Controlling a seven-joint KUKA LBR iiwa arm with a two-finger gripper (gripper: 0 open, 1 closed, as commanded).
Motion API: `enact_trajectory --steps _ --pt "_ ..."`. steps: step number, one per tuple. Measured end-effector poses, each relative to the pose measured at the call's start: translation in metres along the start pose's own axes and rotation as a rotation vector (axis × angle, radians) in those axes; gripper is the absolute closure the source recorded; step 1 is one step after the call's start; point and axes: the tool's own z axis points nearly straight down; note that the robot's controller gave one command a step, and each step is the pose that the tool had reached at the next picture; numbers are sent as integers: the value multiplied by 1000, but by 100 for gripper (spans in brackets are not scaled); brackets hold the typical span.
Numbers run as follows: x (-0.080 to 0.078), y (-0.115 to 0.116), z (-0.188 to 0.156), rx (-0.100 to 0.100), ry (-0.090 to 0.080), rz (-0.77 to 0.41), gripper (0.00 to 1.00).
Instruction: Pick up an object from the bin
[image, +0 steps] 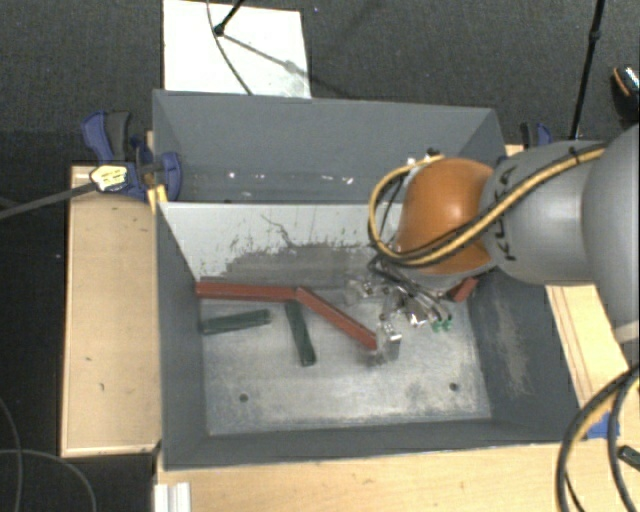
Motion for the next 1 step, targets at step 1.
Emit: enact_trajectory --steps 1 --pt "0 -1 -1 1 -1 3 100"
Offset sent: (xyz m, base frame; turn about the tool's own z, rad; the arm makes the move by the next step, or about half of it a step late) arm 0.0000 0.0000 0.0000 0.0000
